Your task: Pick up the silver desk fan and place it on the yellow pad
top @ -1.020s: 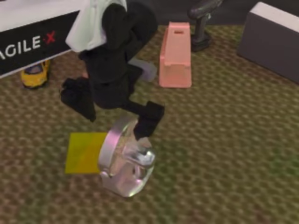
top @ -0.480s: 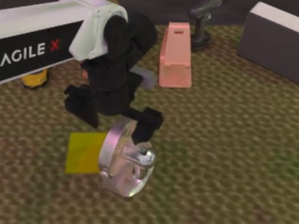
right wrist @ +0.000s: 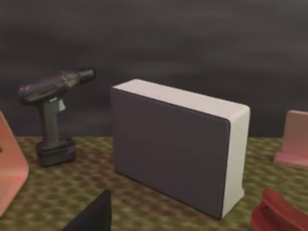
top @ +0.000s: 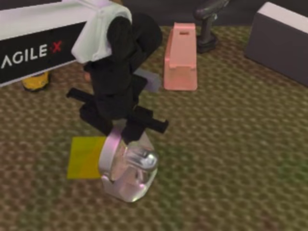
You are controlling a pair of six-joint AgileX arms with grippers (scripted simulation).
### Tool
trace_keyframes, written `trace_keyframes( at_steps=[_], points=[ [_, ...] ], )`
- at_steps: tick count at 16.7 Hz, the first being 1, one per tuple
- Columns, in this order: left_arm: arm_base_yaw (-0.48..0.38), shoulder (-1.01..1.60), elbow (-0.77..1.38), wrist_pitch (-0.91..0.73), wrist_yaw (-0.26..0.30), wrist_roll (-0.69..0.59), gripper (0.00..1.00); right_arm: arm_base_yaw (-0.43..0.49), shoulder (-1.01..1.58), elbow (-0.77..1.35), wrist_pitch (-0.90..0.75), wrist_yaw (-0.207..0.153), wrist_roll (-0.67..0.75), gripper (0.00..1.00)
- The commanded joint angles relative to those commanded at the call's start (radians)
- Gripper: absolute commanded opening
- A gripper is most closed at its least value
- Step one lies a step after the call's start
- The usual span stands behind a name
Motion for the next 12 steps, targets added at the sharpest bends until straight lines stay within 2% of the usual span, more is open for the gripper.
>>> trace_keyframes(
  at_steps=[2, 3, 12],
  points=[
    [0.000, 0.000, 0.000, 0.000, 0.000, 0.000, 0.02, 0.000, 0.000, 0.000, 0.000, 0.000, 0.000, 1.00],
    [0.000, 0.000, 0.000, 0.000, 0.000, 0.000, 0.00, 0.000, 0.000, 0.000, 0.000, 0.000, 0.000, 1.00],
    [0.001, -0.001, 0.004, -0.004, 0.000, 0.001, 0.00, 0.000, 0.000, 0.000, 0.000, 0.000, 0.000, 1.00]
  ],
)
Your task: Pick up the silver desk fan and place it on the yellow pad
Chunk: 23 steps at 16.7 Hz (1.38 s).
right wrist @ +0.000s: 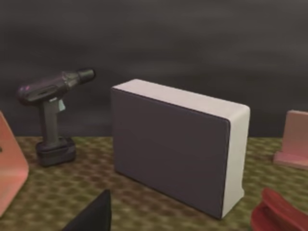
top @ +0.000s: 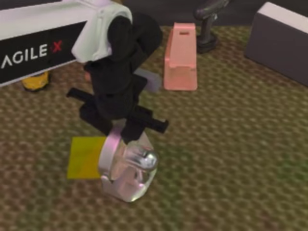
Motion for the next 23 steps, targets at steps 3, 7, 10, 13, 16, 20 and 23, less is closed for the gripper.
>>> trace_keyframes(
  at_steps=[3, 7, 10, 13, 16, 20, 23],
  points=[
    [0.007, -0.004, 0.065, -0.067, 0.000, -0.002, 0.00, 0.000, 0.000, 0.000, 0.000, 0.000, 0.000, 1.00],
    [0.017, -0.014, 0.166, -0.182, 0.000, -0.002, 0.00, 0.000, 0.000, 0.000, 0.000, 0.000, 0.000, 1.00],
    [0.018, -0.016, 0.173, -0.189, 0.000, -0.002, 0.00, 0.000, 0.000, 0.000, 0.000, 0.000, 0.000, 1.00],
    [0.014, -0.012, 0.171, -0.188, 0.000, -0.012, 0.00, 0.000, 0.000, 0.000, 0.000, 0.000, 0.000, 1.00],
    [0.021, -0.010, 0.173, -0.198, 0.000, -0.106, 0.00, 0.000, 0.000, 0.000, 0.000, 0.000, 0.000, 1.00],
    [0.046, -0.009, 0.180, -0.219, 0.002, -0.377, 0.00, 0.000, 0.000, 0.000, 0.000, 0.000, 0.000, 1.00],
    [0.072, -0.015, 0.180, -0.236, 0.003, -0.677, 0.00, 0.000, 0.000, 0.000, 0.000, 0.000, 0.000, 1.00]
  ],
)
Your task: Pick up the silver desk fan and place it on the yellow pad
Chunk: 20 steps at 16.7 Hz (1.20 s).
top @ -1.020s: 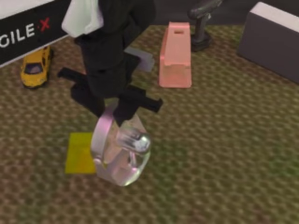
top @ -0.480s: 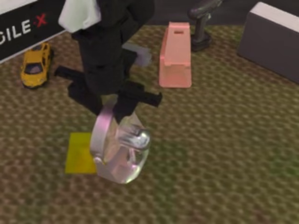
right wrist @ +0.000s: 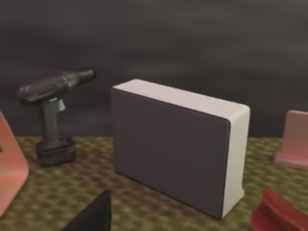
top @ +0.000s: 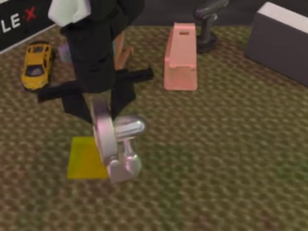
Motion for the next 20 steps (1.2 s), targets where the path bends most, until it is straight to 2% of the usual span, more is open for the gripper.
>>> trace_keyframes(
  at_steps=[6, 10, 14, 20],
  points=[
    [0.063, -0.036, -0.031, -0.022, 0.002, -0.658, 0.00, 0.000, 0.000, 0.000, 0.000, 0.000, 0.000, 1.00],
    [0.104, -0.075, -0.059, -0.019, 0.004, -0.987, 0.00, 0.000, 0.000, 0.000, 0.000, 0.000, 0.000, 1.00],
    [0.128, -0.105, -0.072, -0.010, 0.006, -1.151, 0.00, 0.000, 0.000, 0.000, 0.000, 0.000, 0.000, 1.00],
    [0.126, -0.106, -0.070, -0.009, 0.006, -1.167, 0.00, 0.000, 0.000, 0.000, 0.000, 0.000, 0.000, 1.00]
  ],
)
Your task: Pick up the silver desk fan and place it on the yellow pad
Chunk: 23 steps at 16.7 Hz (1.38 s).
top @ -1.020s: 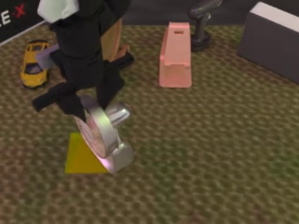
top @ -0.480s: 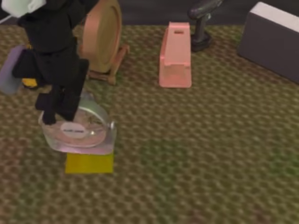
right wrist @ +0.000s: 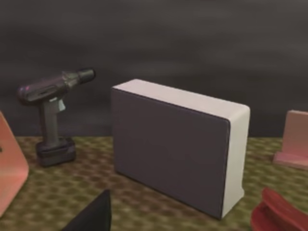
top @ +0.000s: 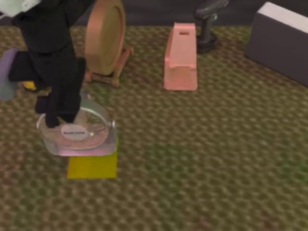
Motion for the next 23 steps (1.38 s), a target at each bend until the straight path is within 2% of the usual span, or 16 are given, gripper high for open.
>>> trace_keyframes(
  at_steps=[7, 11, 23],
  points=[
    [0.010, 0.008, -0.121, 0.131, 0.000, 0.002, 0.00, 0.000, 0.000, 0.000, 0.000, 0.000, 0.000, 1.00],
    [0.010, 0.009, -0.124, 0.135, 0.000, 0.002, 0.00, 0.000, 0.000, 0.000, 0.000, 0.000, 0.000, 1.00],
    [0.010, 0.009, -0.124, 0.135, 0.000, 0.002, 0.90, 0.000, 0.000, 0.000, 0.000, 0.000, 0.000, 1.00]
  ],
)
